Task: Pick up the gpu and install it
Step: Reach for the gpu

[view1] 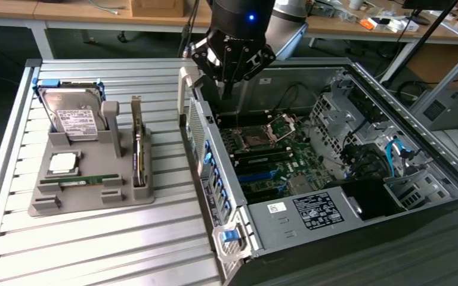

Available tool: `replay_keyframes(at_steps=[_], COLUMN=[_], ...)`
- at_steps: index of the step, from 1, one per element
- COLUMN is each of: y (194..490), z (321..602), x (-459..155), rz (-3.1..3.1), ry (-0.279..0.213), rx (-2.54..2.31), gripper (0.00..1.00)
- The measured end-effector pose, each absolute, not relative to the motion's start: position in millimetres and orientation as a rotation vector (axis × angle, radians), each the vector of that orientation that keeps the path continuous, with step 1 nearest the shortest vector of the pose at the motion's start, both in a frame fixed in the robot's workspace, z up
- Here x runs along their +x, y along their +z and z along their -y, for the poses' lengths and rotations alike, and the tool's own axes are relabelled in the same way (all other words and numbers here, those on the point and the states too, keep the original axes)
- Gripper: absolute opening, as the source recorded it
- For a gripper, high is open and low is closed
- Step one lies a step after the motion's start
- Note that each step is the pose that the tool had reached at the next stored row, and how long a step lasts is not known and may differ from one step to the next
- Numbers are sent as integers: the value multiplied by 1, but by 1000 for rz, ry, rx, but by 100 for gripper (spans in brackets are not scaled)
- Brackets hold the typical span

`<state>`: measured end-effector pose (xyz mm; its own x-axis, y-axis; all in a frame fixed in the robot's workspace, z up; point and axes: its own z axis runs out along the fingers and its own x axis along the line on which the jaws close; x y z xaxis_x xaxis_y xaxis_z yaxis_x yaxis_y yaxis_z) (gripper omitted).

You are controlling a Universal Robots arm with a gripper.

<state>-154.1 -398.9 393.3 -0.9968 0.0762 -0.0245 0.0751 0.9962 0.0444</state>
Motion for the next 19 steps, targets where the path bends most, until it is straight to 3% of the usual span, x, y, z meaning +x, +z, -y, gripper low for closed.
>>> replay_keyframes(at_steps=[19], y=[393], z=[399], x=[-159], rz=[-3112], ry=[68], rx=[118], gripper=[11])
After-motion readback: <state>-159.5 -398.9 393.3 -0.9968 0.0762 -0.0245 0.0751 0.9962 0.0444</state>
